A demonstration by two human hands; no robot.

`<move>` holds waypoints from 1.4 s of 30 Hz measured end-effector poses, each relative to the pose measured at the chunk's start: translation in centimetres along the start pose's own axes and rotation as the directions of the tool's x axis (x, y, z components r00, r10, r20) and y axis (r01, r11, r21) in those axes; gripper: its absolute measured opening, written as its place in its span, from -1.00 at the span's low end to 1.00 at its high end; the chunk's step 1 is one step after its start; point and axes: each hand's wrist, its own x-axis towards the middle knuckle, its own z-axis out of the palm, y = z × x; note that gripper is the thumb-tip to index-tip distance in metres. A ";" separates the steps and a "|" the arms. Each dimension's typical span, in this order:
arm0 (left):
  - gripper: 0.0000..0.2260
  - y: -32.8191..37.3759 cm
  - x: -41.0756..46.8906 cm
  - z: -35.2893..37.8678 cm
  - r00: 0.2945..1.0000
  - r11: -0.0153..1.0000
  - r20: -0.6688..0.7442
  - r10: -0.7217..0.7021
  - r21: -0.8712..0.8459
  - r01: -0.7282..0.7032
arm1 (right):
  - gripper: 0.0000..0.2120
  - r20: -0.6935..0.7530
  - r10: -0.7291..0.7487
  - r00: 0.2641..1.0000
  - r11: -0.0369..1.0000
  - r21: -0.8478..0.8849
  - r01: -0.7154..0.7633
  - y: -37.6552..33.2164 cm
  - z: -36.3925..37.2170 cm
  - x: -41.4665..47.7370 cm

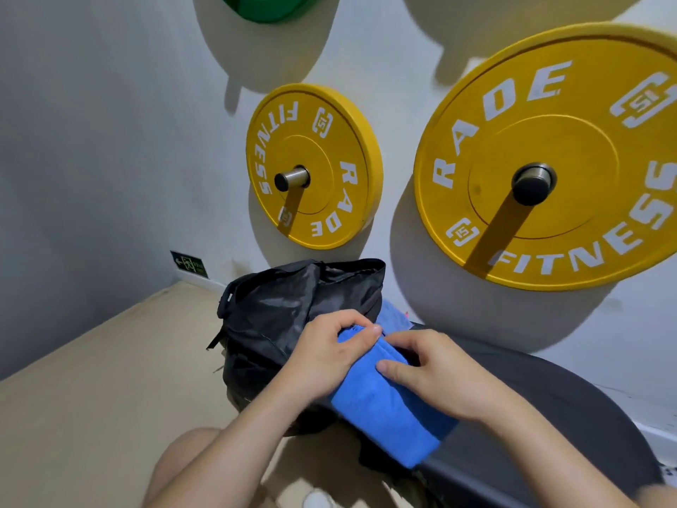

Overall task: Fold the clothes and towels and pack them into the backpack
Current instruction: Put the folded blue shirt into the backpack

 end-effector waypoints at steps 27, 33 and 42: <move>-0.51 -28.0 22.4 -3.1 0.914 0.515 0.005 -0.407 0.827 0.225 | -0.83 -0.154 0.257 0.954 0.725 -0.622 -0.296 18.3 10.1 32.2; -0.65 -25.6 21.5 -11.6 0.911 0.699 -0.347 -0.224 0.594 0.398 | -0.70 -0.090 0.310 0.947 0.638 -0.719 -0.277 20.7 11.6 30.1; -0.67 -24.4 21.5 -11.7 0.884 0.780 -0.438 -0.164 0.491 0.388 | -0.88 -0.225 0.336 0.915 0.939 0.000 -0.345 15.2 10.5 35.3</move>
